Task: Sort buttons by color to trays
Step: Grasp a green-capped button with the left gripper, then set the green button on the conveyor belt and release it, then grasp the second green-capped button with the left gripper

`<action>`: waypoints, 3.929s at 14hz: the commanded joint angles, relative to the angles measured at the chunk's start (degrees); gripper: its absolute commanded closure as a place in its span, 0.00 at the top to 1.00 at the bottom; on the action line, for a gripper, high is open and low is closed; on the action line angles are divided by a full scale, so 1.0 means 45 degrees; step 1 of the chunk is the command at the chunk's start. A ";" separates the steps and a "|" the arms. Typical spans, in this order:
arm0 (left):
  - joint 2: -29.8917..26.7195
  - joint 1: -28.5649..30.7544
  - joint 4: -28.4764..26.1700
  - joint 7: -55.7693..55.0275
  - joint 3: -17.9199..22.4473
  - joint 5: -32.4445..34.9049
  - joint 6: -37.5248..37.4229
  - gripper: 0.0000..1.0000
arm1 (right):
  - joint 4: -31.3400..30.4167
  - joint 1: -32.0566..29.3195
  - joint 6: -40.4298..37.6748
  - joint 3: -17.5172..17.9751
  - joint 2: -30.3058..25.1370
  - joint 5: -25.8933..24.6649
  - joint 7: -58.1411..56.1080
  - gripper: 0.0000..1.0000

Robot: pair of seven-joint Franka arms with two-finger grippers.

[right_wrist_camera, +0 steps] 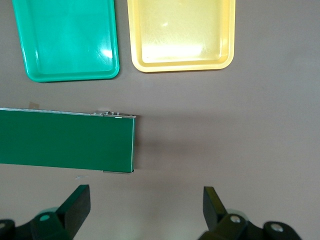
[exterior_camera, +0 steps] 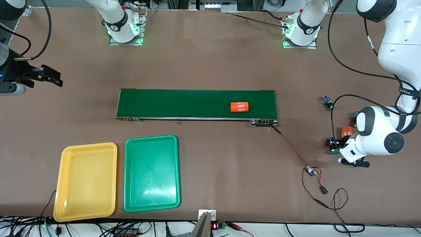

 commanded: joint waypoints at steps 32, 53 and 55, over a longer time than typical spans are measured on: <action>-0.2756 0.0091 -0.1212 -0.8511 -0.6871 0.1069 -0.6407 1.00 | 0.0069 -0.0049 0.0086 0.0004 0.0120 -0.0076 0.0129 1.00; -0.2287 0.5562 -0.5644 -0.8879 -0.4820 0.1991 -0.3734 0.96 | 0.0069 -0.0030 0.0164 0.0004 0.0139 -0.0076 0.0148 1.00; -0.2287 0.5932 -0.6268 -0.8879 -0.4820 0.2010 -0.3267 0.92 | 0.0069 -0.0030 0.0164 0.0004 0.0139 -0.0076 0.0148 1.00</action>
